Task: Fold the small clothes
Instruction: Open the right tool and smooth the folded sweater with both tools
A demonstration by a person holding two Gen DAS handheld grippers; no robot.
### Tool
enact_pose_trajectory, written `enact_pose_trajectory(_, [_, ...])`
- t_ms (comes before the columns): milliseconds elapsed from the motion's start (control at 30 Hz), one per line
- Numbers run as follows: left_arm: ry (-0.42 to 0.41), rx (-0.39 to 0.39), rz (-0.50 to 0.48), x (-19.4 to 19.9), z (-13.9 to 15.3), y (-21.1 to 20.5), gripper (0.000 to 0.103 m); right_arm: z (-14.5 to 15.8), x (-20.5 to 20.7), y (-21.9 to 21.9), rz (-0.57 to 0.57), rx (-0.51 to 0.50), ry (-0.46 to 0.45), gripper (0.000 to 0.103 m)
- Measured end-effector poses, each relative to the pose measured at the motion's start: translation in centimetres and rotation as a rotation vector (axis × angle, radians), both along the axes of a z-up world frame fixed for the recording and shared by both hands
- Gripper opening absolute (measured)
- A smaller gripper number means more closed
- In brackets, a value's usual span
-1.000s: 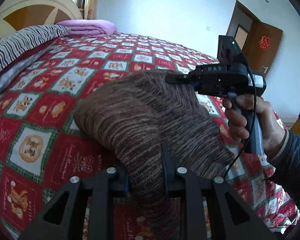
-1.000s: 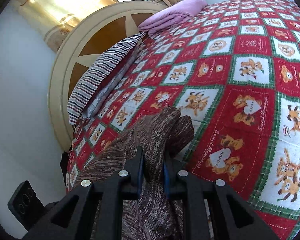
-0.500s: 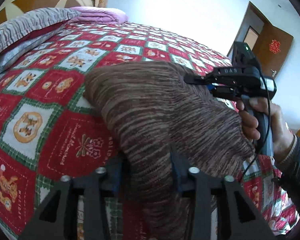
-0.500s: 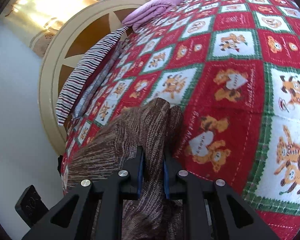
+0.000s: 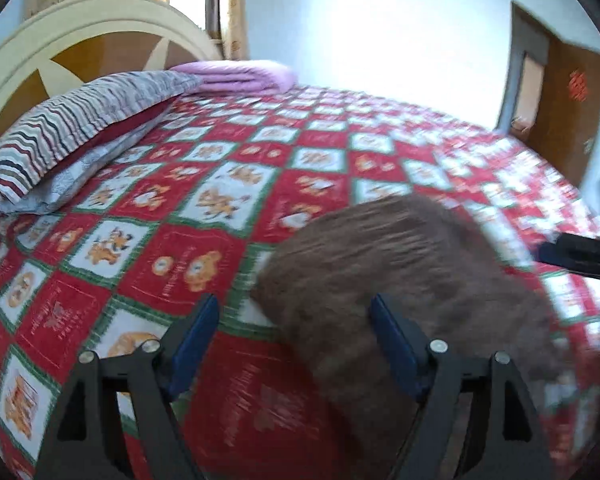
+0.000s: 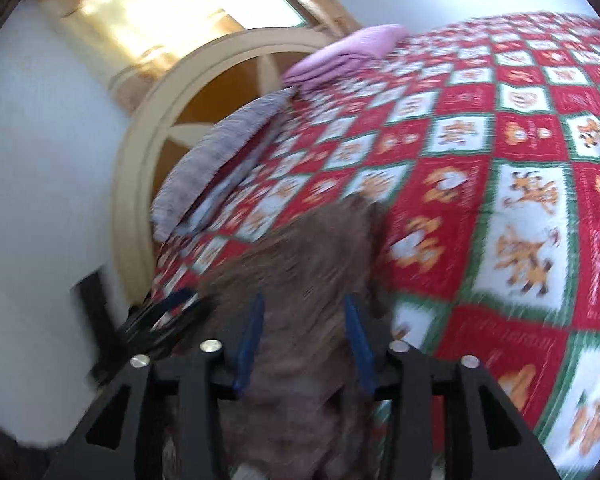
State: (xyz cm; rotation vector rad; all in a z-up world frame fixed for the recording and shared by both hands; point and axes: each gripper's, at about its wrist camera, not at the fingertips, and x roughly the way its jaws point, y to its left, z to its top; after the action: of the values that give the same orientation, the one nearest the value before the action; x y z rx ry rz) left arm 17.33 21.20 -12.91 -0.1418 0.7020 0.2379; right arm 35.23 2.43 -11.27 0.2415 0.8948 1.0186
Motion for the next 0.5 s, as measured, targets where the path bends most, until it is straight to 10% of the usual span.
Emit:
enact_pose_trajectory(267, [0.098,-0.017,0.055,1.6,-2.5,1.6,0.103,-4.7,-2.3,0.4,0.017,-0.086,0.056,0.048])
enact_pose_trajectory(500, [0.120,-0.086,0.067,0.5,-2.1,1.6,0.101,-4.1,-4.3,0.5,-0.044,-0.143,0.001,0.048])
